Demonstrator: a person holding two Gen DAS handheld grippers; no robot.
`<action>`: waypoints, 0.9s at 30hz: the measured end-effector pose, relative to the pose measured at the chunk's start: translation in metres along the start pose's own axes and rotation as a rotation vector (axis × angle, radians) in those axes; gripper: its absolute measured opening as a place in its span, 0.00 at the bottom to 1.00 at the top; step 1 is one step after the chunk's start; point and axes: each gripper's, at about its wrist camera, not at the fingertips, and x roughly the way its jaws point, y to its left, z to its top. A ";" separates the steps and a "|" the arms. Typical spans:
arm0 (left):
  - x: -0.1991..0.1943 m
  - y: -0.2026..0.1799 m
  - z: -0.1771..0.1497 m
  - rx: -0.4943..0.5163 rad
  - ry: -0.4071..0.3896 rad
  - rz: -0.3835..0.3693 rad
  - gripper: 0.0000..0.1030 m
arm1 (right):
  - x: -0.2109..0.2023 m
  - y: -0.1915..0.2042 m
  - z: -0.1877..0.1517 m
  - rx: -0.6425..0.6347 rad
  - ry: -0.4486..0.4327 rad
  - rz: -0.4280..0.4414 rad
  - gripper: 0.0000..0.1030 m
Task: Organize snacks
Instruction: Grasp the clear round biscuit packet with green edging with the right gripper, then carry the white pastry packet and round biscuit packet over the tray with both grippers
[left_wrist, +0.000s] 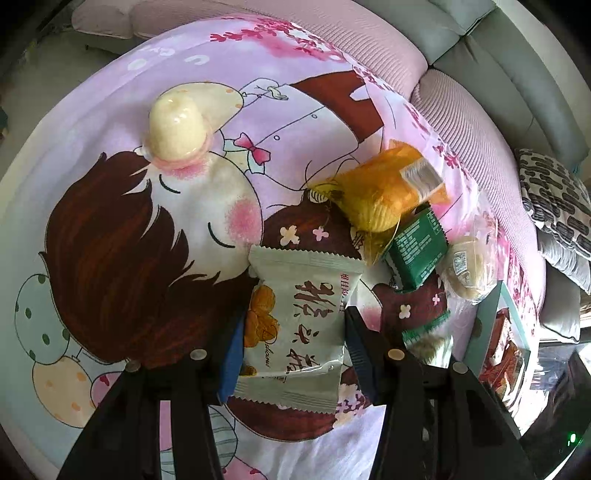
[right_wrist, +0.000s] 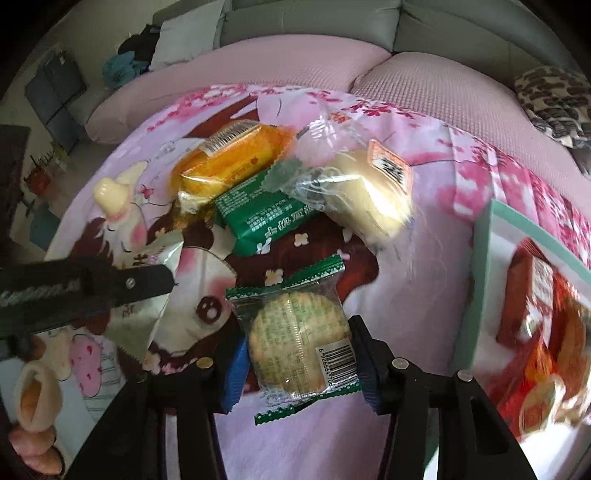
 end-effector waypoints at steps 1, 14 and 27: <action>-0.002 0.001 0.000 -0.002 -0.009 -0.002 0.52 | -0.006 0.000 -0.003 0.009 -0.014 0.006 0.51; -0.027 -0.009 -0.011 0.050 -0.075 -0.019 0.52 | -0.067 -0.017 -0.030 0.098 -0.133 0.046 0.51; -0.050 -0.044 -0.024 0.136 -0.144 -0.003 0.52 | -0.122 -0.081 -0.045 0.262 -0.257 0.013 0.51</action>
